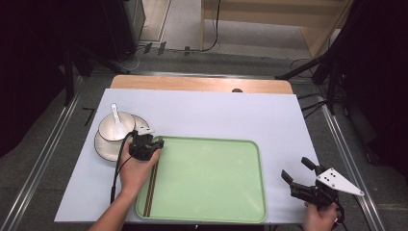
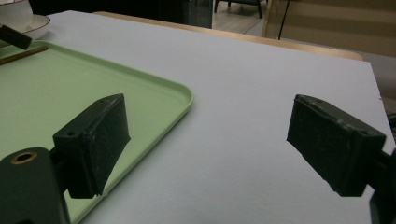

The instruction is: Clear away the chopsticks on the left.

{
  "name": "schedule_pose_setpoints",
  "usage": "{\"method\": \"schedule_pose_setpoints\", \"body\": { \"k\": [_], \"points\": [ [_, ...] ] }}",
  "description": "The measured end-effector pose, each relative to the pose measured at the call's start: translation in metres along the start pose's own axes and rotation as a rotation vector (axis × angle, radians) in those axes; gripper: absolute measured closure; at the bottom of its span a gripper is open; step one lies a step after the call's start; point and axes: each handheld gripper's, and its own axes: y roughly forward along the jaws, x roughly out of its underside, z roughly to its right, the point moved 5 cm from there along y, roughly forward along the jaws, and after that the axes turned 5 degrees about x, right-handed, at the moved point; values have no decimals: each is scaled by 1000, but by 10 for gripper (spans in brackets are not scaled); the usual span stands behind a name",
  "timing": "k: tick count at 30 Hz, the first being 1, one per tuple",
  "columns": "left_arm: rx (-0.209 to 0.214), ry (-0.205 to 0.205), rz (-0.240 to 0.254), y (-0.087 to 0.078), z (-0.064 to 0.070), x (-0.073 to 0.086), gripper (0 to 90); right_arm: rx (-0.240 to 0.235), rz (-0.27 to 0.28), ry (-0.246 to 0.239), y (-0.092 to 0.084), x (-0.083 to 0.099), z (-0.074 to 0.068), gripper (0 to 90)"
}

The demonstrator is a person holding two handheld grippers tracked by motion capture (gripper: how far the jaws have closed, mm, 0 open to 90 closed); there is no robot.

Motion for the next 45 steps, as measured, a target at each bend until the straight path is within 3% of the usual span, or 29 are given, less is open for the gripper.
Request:
{"method": "schedule_pose_setpoints", "body": {
  "k": [4,10,15,36,40,45],
  "points": [
    [17,35,-15,-15,5,16,900,0,-2,3,0,0,0,130],
    [36,36,-32,-30,7,45,900,0,-2,-4,0,0,-2,130],
    [39,61,-39,-34,11,50,900,2,-3,-7,1,-1,-3,130],
    [81,42,-41,-31,19,58,900,2,-5,-4,0,-1,-2,130],
    [111,45,-7,-37,18,57,881,2,-3,-7,0,-1,-2,130],
    [193,53,105,-51,17,53,673,5,-2,-4,0,0,-1,130]
  ]
}}
